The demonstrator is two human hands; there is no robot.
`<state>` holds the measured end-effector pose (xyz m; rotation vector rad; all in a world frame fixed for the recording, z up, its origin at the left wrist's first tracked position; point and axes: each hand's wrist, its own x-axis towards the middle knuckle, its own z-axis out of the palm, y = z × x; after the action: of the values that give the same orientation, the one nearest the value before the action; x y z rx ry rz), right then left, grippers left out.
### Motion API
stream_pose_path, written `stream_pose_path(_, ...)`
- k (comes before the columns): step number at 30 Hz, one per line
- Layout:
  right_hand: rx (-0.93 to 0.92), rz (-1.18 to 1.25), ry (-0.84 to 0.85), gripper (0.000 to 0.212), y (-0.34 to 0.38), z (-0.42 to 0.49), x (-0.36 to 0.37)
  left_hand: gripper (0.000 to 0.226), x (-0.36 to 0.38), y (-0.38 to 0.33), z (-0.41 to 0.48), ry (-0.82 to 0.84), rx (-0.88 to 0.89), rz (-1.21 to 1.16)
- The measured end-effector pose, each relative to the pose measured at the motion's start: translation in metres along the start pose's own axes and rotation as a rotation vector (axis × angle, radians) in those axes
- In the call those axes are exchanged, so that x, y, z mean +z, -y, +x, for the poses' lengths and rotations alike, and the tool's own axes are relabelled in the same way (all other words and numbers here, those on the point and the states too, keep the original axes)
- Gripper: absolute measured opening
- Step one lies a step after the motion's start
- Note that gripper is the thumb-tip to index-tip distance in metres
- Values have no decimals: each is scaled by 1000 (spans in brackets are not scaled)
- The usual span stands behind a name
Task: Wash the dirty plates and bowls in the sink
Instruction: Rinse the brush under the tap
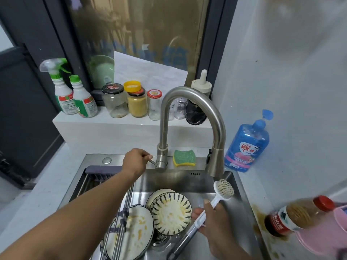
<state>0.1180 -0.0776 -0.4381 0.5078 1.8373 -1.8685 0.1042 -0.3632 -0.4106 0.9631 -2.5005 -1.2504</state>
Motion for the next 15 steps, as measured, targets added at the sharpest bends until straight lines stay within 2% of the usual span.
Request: stream_pose_path(15,3,-75,21,12,-6,-13,10,23,1,4,-16,-6,4,53)
